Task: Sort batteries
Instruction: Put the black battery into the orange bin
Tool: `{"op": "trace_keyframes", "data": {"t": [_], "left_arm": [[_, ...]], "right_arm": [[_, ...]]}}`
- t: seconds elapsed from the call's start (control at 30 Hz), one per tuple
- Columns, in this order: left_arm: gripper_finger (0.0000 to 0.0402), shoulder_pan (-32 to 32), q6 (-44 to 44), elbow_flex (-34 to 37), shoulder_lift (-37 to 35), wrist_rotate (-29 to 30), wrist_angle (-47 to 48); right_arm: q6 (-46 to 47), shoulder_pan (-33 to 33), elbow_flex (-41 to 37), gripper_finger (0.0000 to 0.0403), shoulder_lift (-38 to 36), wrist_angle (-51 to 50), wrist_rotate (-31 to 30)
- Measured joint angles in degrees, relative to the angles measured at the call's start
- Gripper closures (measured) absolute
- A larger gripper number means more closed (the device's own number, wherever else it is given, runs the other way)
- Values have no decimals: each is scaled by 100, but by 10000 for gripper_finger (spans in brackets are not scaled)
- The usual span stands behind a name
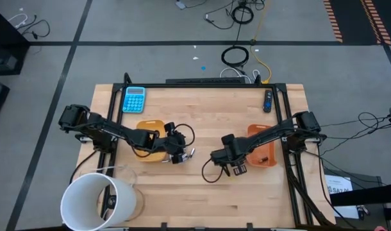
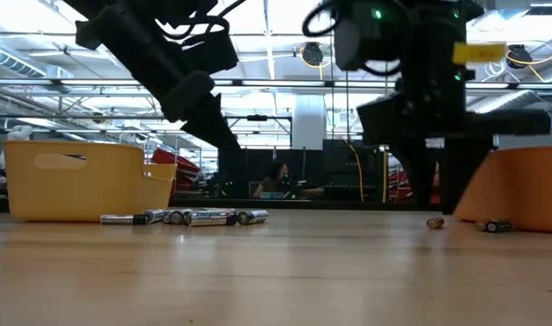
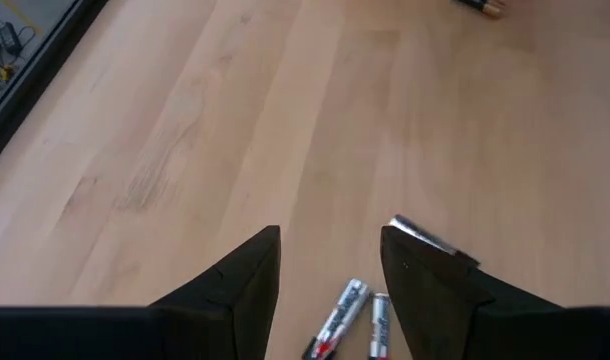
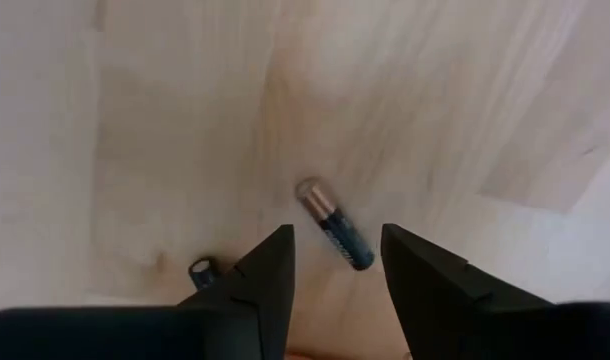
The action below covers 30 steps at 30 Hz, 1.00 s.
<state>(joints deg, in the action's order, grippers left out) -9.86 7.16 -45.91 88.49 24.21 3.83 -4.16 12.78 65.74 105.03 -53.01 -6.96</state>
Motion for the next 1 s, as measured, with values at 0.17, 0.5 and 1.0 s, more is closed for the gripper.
{"op": "trace_keyframes", "data": {"t": [0.17, 0.5, 1.0], "left_arm": [[217, -44, 2, 0, 0, 34, -21], [217, -55, 200, 2, 0, 149, -34], [217, -29, 457, 2, 0, -564, -24]], "right_arm": [[-332, -1, -335, 261, -1, 330, -40], [-1183, -52, -540, 386, -34, 802, 48], [1693, -72, 106, 393, -2218, -2289, -982]]}}
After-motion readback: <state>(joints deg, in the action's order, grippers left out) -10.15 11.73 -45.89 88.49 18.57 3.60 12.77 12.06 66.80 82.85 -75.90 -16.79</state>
